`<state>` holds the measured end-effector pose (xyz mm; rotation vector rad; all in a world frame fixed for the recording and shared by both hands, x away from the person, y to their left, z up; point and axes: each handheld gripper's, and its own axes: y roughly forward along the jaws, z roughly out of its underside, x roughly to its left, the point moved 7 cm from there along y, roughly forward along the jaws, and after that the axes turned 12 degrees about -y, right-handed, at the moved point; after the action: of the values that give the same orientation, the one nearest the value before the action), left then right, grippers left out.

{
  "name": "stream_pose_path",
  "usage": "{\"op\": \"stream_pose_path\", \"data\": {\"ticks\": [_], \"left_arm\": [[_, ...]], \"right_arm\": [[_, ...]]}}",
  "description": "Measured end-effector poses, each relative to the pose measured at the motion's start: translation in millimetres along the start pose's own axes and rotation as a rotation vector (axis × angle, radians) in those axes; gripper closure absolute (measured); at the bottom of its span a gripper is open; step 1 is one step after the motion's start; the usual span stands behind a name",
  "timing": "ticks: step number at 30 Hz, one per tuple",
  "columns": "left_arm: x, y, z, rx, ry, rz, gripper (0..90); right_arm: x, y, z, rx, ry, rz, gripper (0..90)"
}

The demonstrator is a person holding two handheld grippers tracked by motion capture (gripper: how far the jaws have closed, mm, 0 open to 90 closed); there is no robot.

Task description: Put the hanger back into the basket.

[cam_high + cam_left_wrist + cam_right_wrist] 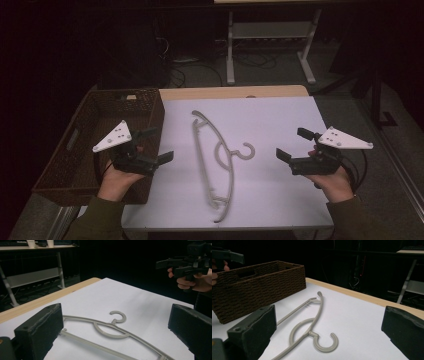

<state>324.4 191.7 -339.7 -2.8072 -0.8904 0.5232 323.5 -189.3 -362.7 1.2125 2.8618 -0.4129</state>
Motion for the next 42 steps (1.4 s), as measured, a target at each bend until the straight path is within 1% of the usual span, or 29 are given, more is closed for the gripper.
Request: {"op": "stream_pose_path", "data": {"ticks": [3, 6, 7, 9, 12, 15, 16, 19, 21, 22, 23, 24, 26, 29, 31, 32, 33, 34, 35, 37, 39, 40, 42], "left_arm": [[-3.4, 3.0, 0.7, 0.005, 0.001, 0.008, 0.0], [-9.3, 9.6, 4.4, 0.032, 0.006, 0.022, 0.0], [-10.6, 11.5, 5.6, 0.037, 0.007, 0.024, 0.0], [-14.3, 17.3, 9.8, 0.057, 0.009, 0.034, 0.0], [-16.1, 24.5, 16.4, 0.089, 0.007, 0.031, 0.0], [-17.9, 31.5, 23.5, 0.130, 0.020, 0.021, 0.0], [-18.9, 32.9, 24.6, 0.137, 0.019, 0.018, 0.0], [-24.3, 40.5, 30.2, 0.165, 0.026, 0.024, 0.0], [-24.8, 42.5, 32.3, 0.173, 0.022, 0.023, 0.0], [-24.9, 47.3, 38.4, 0.196, 0.023, 0.025, 0.0], [-24.3, 50.2, 42.5, 0.211, 0.021, 0.023, 0.0], [-24.3, 50.2, 42.5, 0.211, 0.021, 0.023, 0.0], [-22.9, 54.5, 50.7, 0.239, 0.013, 0.022, 0.0], [-21.5, 58.3, 57.6, 0.259, 0.009, 0.022, 0.0], [-20.6, 59.6, 59.0, 0.260, 0.010, 0.022, 0.0], [-19.7, 61.1, 61.0, 0.259, -0.001, 0.021, 0.0], [-18.6, 61.2, 61.8, 0.259, 0.001, 0.019, 0.0], [-18.6, 61.2, 61.8, 0.259, 0.001, 0.019, 0.0], [-18.3, 61.6, 63.0, 0.259, -0.008, 0.017, 0.0], [-17.7, 61.9, 63.5, 0.258, -0.010, 0.017, 0.0], [-18.2, 62.6, 64.1, 0.259, -0.008, 0.017, 0.0], [-18.4, 62.8, 64.4, 0.261, -0.008, 0.018, 0.0], [-18.8, 63.9, 65.4, 0.260, -0.011, 0.019, 0.0]], "right_arm": [[-0.5, 0.6, 0.1, -0.002, -0.006, -0.001, 0.0], [1.4, 2.2, 0.1, 0.001, -0.010, -0.009, 0.0], [3.3, 3.2, 0.6, 0.011, -0.005, -0.017, 0.0], [6.5, 5.8, 1.0, 0.020, -0.009, -0.028, 0.0], [11.5, 10.6, 2.6, 0.045, -0.031, -0.047, 0.0], [15.8, 14.7, 3.0, 0.053, -0.033, -0.065, 1.5], [17.6, 16.1, 3.7, 0.063, -0.036, -0.074, 1.9], [22.1, 20.8, 5.6, 0.082, -0.045, -0.094, 3.6], [24.3, 23.5, 6.1, 0.087, -0.042, -0.102, 4.1], [28.0, 28.2, 7.5, 0.098, -0.044, -0.119, 5.9], [28.8, 29.1, 7.9, 0.102, -0.046, -0.123, 6.2], [31.2, 31.4, 8.5, 0.108, -0.046, -0.132, 7.5], [34.3, 34.4, 9.8, 0.120, -0.051, -0.149, 11.0], [39.6, 40.3, 13.0, 0.148, -0.063, -0.177, 13.9], [43.7, 45.0, 15.9, 0.170, -0.065, -0.200, 19.1], [45.8, 47.1, 17.1, 0.180, -0.064, -0.211, 22.2], [47.1, 49.0, 18.1, 0.189, -0.070, -0.222, 24.4], [50.6, 52.1, 19.5, 0.206, -0.069, -0.240, 28.5], [53.9, 54.5, 20.5, 0.220, -0.071, -0.251, 32.5], [58.0, 59.6, 22.2, 0.233, -0.084, -0.266, 40.0], [64.1, 66.2, 24.6, 0.255, -0.081, -0.289, 48.1], [67.0, 70.2, 25.9, 0.264, -0.090, -0.300, 52.5], [71.3, 75.0, 27.7, 0.276, -0.098, -0.311, 59.9]]}}
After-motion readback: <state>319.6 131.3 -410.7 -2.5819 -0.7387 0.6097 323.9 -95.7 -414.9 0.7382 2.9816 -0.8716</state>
